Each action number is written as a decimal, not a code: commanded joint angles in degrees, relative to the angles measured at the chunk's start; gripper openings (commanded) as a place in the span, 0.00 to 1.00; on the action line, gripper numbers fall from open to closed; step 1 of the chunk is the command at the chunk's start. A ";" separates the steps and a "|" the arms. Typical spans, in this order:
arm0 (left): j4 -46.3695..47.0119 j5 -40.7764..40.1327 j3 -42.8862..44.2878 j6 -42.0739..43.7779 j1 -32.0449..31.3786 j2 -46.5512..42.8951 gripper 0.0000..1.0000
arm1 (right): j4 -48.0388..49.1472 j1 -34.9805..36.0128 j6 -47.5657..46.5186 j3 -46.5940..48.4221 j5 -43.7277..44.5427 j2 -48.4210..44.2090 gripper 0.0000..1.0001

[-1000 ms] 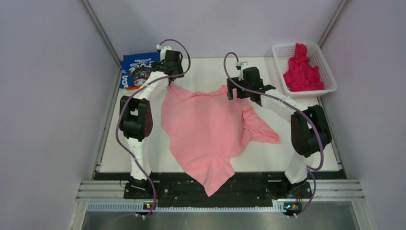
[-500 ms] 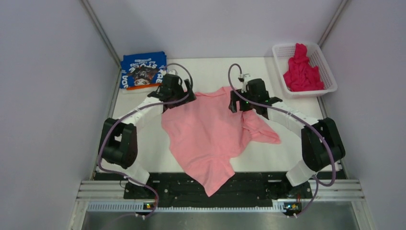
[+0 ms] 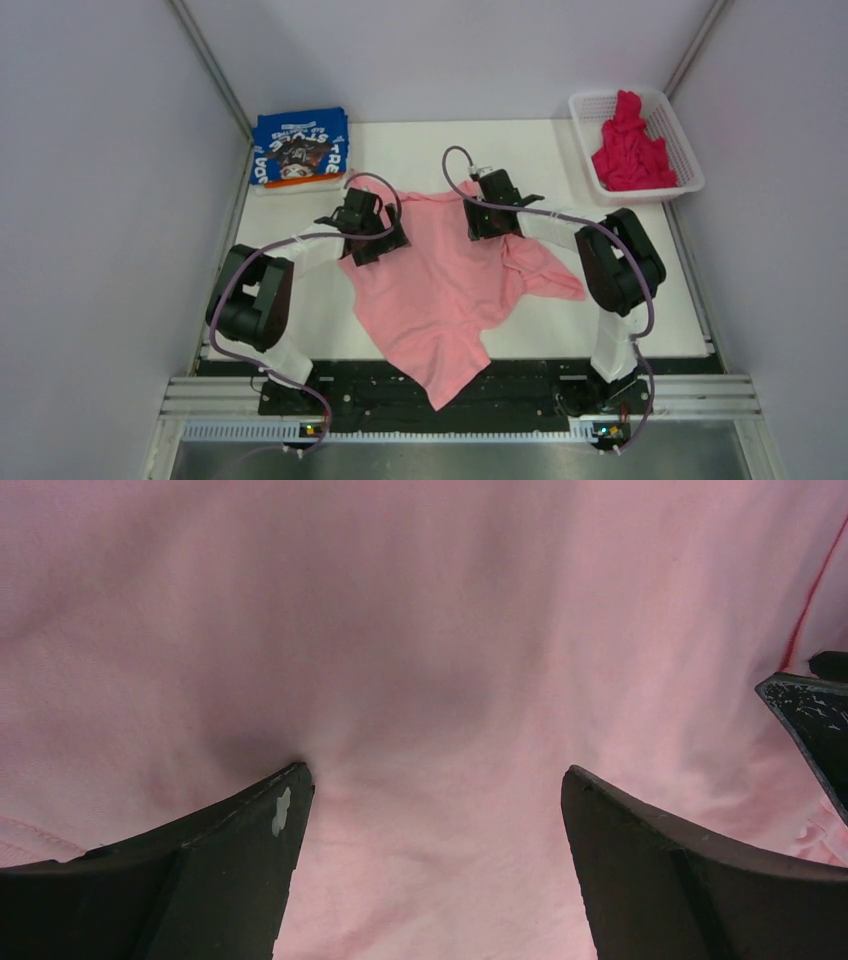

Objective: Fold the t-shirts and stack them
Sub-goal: Flatten out the tshirt

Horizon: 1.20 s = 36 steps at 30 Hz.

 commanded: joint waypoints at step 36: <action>-7.29 -11.78 14.39 3.52 9.31 11.89 0.99 | 9.98 -17.71 -22.43 29.19 16.09 14.63 0.00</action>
